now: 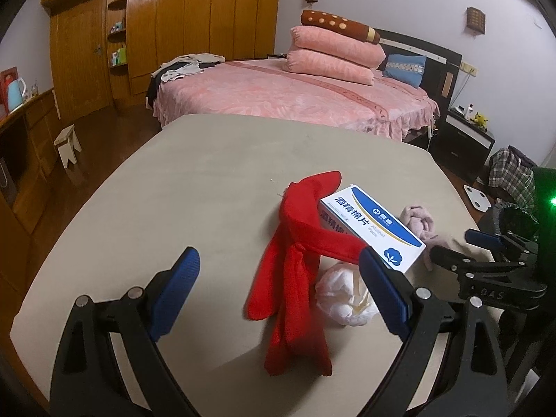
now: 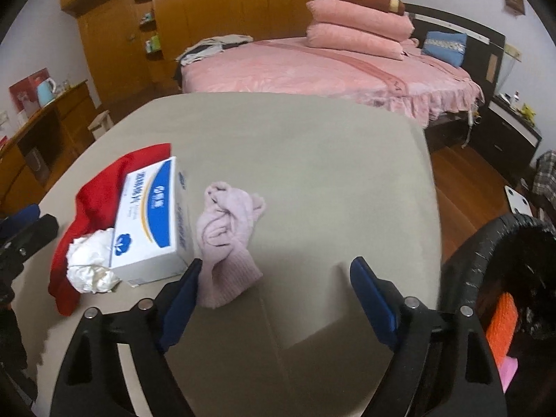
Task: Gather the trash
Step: 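Grasp the pink sock with the right gripper while the left gripper returns to the table, then grasp the white tissue with the left gripper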
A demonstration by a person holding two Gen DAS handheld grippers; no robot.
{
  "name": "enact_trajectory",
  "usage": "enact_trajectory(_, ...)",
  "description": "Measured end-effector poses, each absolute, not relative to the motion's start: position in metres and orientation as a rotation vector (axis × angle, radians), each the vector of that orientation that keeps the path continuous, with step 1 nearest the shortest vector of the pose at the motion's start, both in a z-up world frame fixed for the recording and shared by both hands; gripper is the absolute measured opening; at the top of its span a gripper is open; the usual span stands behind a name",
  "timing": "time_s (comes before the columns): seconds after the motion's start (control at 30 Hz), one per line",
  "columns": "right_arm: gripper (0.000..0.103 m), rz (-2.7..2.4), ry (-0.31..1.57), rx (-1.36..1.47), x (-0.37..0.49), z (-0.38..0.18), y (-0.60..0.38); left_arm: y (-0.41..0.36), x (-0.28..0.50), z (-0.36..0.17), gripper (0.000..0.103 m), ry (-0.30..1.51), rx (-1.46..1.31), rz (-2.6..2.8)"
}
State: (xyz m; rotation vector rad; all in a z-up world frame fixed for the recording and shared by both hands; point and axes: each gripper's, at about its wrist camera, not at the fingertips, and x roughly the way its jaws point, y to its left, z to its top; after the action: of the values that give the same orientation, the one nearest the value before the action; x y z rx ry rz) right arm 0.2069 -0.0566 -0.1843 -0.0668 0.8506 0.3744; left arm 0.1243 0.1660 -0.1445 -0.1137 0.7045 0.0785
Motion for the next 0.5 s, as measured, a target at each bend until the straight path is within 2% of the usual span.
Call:
enact_trajectory(0.23, 0.060, 0.431, 0.884, -0.057, 0.221, -0.189, -0.043, 0.165, 0.125, -0.144, 0.090, 0.703, -0.113, 0.083)
enact_trajectory(0.27, 0.050, 0.460, 0.894, -0.050, 0.222, -0.190, -0.042, 0.165, 0.125, -0.144, 0.090, 0.703, -0.112, 0.083)
enact_trajectory(0.37, 0.029, 0.500, 0.885, -0.061, 0.219, -0.187, -0.039, 0.165, 0.125, -0.144, 0.090, 0.704, -0.113, 0.077)
enact_trajectory(0.43, 0.023, 0.510, 0.889, -0.056, 0.216, -0.187, -0.040, 0.162, 0.123, -0.143, 0.090, 0.704, -0.114, 0.069)
enact_trajectory(0.5, 0.021, 0.495, 0.888, -0.042, 0.213, -0.185, -0.045, 0.158, 0.121, -0.143, 0.089, 0.701, -0.109, 0.061)
